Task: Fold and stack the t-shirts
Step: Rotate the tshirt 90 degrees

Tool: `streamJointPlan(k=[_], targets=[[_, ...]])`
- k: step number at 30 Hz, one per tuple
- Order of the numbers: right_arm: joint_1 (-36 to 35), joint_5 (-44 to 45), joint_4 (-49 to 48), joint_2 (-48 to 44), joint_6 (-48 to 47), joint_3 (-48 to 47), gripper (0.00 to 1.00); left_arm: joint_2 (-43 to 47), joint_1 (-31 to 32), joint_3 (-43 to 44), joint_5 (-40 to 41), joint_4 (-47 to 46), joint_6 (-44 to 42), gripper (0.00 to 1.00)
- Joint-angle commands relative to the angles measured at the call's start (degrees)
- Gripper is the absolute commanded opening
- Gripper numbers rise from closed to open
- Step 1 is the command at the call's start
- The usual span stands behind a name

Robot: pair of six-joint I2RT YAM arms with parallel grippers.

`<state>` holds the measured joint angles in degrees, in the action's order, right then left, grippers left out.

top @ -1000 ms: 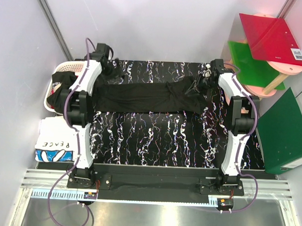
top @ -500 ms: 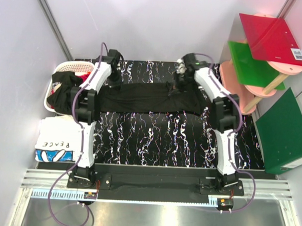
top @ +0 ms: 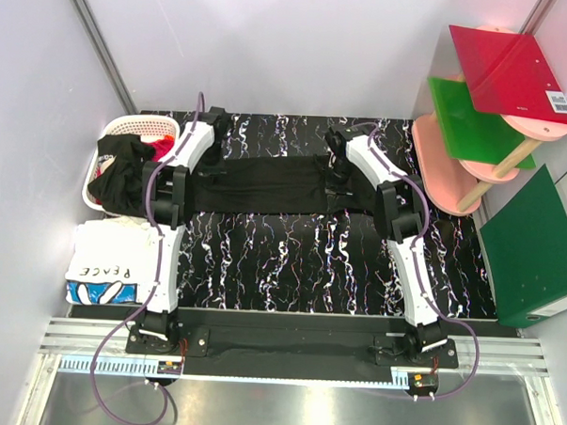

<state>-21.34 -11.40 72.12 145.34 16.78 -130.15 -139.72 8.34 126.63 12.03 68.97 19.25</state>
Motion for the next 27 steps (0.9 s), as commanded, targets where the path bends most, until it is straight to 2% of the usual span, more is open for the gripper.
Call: streamJointPlan(k=[1,7,11,15,18,22,27], targets=[[-0.01,14.80,6.02,1.53,1.33,-1.34,0.00,-3.10,0.19,1.60,2.12,3.62,0.44,0.00],[0.16,23.16,5.93,6.35,3.17,-8.26,0.00,-4.07,0.71,0.12,2.11,6.61,1.41,0.00],[0.16,26.16,4.62,11.63,3.26,-18.18,0.00,-2.14,2.38,-5.68,0.28,8.37,1.85,0.00],[0.34,28.89,2.86,15.06,2.56,-23.90,0.00,0.23,4.66,-12.18,-3.93,8.81,2.81,0.00],[0.34,27.22,-1.00,15.85,2.30,-23.84,0.00,1.82,7.04,-16.32,-8.24,8.38,3.69,0.00],[0.25,20.64,-14.07,13.75,3.09,-19.45,0.00,2.17,12.04,-19.31,-17.03,7.41,4.31,0.00],[0.16,16.06,-21.04,16.73,4.58,-25.50,0.00,2.08,17.23,-22.39,-23.36,4.25,5.89,0.00]])
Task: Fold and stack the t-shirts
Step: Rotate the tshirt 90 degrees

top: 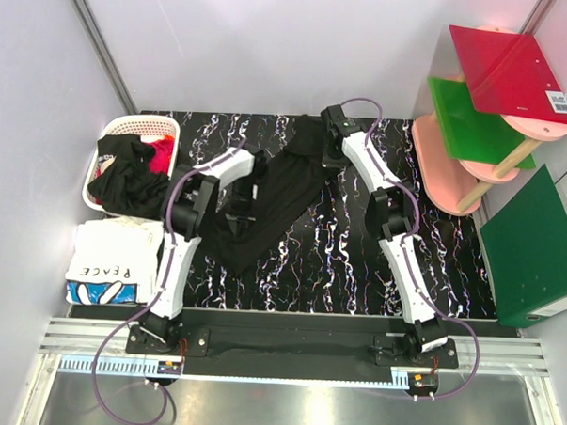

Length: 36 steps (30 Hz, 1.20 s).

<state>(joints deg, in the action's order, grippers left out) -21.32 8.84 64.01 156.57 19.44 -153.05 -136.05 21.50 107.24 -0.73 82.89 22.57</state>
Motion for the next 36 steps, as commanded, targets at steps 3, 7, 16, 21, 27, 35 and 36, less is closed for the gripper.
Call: streamJointPlan(k=[3,7,16,21,27,35,36], targets=[[-0.12,-7.87,-18.29,6.38,2.27,-2.43,0.00,-1.94,7.32,-2.48,-14.47,-11.43,3.10,0.00],[-0.83,-11.13,-20.33,5.07,1.91,-2.78,0.00,0.77,9.44,-0.98,-11.32,-12.57,3.45,0.00],[-0.83,-0.76,-22.70,-18.47,0.51,15.47,0.00,15.36,5.58,-0.45,-2.79,-15.04,2.83,0.00],[-0.56,-5.92,-18.67,-31.21,2.35,26.03,0.21,22.04,1.27,-1.24,-0.41,-16.18,1.96,0.15],[0.23,-26.57,-19.09,-42.92,13.40,54.02,0.79,27.41,-3.73,-11.33,-1.72,-19.25,2.13,0.98],[0.23,-46.44,-51.76,-57.87,38.28,93.70,0.78,38.57,-10.33,-32.17,-11.04,-29.45,3.98,0.99],[-0.03,-47.15,-53.62,-58.13,41.00,97.82,0.78,39.10,-10.25,-32.97,-11.31,-29.63,4.24,0.99]])
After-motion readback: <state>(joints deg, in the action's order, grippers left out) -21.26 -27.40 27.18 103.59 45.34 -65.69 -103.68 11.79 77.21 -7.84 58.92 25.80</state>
